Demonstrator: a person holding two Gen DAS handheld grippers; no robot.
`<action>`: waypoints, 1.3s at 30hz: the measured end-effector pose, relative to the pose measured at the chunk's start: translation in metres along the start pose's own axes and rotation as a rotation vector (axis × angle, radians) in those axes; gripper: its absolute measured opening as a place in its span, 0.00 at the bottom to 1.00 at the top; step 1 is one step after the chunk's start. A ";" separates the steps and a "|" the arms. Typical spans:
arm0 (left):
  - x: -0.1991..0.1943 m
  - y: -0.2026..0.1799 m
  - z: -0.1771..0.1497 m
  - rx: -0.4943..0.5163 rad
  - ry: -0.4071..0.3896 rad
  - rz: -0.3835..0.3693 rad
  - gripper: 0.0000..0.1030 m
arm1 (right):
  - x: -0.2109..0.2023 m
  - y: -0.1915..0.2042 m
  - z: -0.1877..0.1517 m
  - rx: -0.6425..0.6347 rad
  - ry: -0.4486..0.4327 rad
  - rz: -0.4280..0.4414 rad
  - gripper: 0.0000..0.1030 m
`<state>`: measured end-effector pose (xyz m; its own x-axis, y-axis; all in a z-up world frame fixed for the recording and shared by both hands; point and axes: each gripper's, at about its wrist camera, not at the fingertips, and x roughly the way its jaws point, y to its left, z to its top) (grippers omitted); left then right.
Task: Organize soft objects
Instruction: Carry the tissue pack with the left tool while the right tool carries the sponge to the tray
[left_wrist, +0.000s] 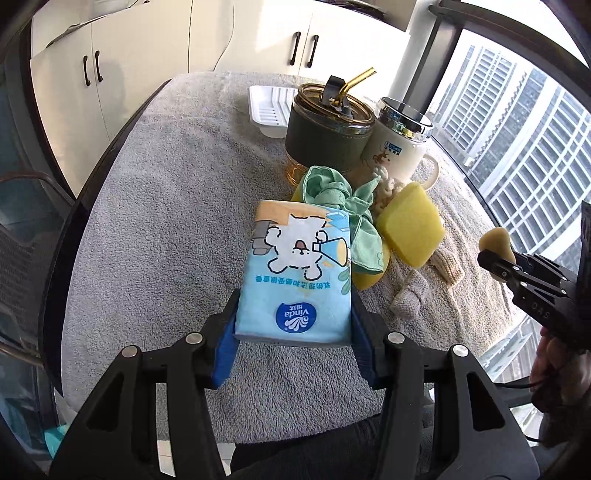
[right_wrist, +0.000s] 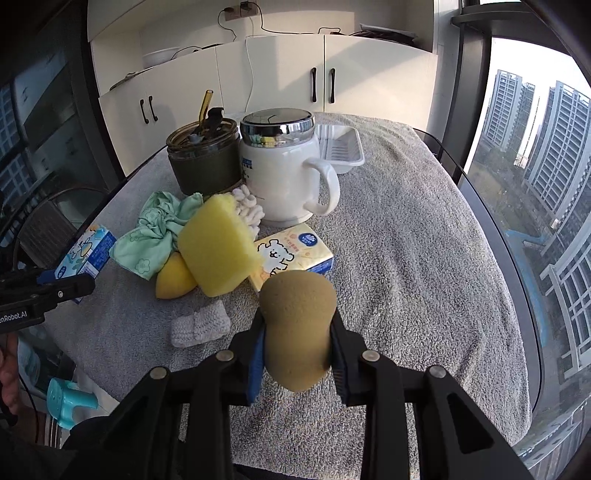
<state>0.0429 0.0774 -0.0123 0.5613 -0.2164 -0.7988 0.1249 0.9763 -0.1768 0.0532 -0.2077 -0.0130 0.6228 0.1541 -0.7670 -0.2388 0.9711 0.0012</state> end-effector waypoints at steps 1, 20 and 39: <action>-0.002 0.003 0.004 0.000 -0.010 0.011 0.48 | -0.001 -0.004 0.005 -0.002 -0.007 -0.005 0.32; 0.004 0.041 0.110 0.049 -0.159 0.080 0.48 | -0.009 -0.074 0.108 -0.052 -0.133 -0.076 0.32; 0.118 0.045 0.259 0.261 -0.093 -0.011 0.49 | 0.102 -0.106 0.238 -0.227 -0.046 0.017 0.32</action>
<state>0.3265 0.0953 0.0338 0.6299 -0.2381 -0.7392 0.3314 0.9432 -0.0214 0.3197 -0.2511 0.0612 0.6497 0.1833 -0.7378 -0.4077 0.9032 -0.1346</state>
